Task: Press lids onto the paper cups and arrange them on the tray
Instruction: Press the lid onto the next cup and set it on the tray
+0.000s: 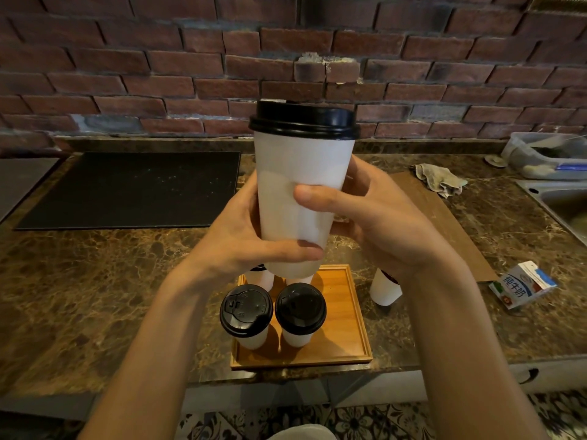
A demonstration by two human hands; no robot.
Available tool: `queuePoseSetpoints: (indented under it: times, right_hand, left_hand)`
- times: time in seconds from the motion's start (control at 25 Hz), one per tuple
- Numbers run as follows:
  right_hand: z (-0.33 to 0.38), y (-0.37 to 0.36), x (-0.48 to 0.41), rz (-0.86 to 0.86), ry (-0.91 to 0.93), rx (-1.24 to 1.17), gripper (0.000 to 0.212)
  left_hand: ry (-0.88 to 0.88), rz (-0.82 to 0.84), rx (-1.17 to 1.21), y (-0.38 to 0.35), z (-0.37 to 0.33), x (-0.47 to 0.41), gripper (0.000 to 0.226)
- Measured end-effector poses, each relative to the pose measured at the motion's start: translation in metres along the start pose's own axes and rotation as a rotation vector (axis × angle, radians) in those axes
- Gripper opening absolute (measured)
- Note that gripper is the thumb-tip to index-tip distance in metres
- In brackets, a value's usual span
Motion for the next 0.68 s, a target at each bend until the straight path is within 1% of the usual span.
queuePoseSetpoints:
  times: [0.16, 0.28, 0.52, 0.6, 0.68]
  right_hand:
    - [-0.004, 0.002, 0.000, 0.068, -0.035, -0.036, 0.043]
    - [-0.005, 0.002, 0.000, 0.078, -0.030, -0.010, 0.044]
    - [0.004, 0.003, -0.002, 0.017, 0.028, 0.087, 0.049]
    - [0.006, 0.003, -0.002, -0.027, 0.039, 0.131, 0.055]
    - [0.008, 0.003, -0.002, -0.068, 0.044, 0.172, 0.066]
  left_hand:
    - [0.030, 0.059, 0.078, -0.003, 0.002, 0.001, 0.083]
    - [0.053, 0.062, 0.073, -0.002, 0.005, 0.002, 0.083]
    - [0.028, -0.016, 0.025, 0.002, 0.002, 0.000, 0.076]
    - [0.023, -0.063, 0.002, 0.005, 0.002, -0.001, 0.082]
    - [0.017, -0.107, -0.032, 0.007, 0.001, -0.003, 0.090]
Point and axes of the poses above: each hand's wrist, its own x-axis away from the middle knuckle, its own y-axis out of the back of the hand, z = x × y, the point moved 8 cm from there along -x, towards the middle knuckle, and after that the axes turned 2 degrees about -z, right-handed, at the moved point
